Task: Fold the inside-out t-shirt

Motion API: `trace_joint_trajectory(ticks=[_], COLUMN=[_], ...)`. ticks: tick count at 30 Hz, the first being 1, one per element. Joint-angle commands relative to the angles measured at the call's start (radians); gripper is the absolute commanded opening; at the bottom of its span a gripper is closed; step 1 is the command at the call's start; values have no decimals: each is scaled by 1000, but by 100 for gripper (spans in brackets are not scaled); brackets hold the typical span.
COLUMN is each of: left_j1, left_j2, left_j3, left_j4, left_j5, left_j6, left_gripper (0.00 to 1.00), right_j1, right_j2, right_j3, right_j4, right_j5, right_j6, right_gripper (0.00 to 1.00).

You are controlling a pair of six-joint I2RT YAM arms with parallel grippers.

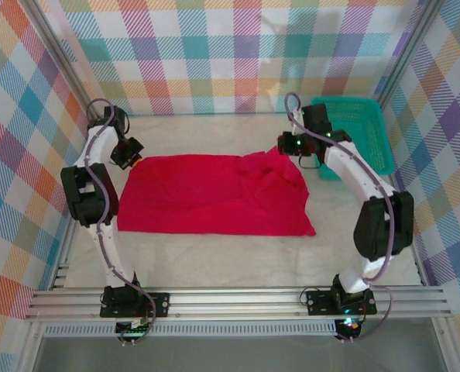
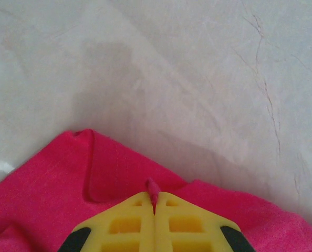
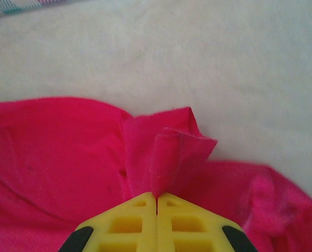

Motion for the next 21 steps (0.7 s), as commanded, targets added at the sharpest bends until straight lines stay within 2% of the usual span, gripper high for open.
trace_joint_trajectory(ticks=[1, 5, 10, 16, 21], left_j1=[3, 4, 6, 26, 61], left_j2=[-130, -250, -351, -382, -361], left_j3=[-113, -268, -415, -512, -582], left_j4=[46, 90, 123, 110, 143], left_j5=[-30, -58, -160, -283, -298], left_j6=[8, 3, 3, -5, -26], left_gripper=[2, 2, 3, 4, 5], right_j1=[-4, -4, -5, -4, -5], right_j2=[-128, -246, -367, -449, -444], right_j3=[-133, -259, -395, -536, -614], right_j4=[58, 40, 37, 43, 58], right_j5=[-1, 38, 79, 126, 156], right_j6=[5, 2, 16, 63, 104], right_gripper=[0, 0, 0, 0, 0])
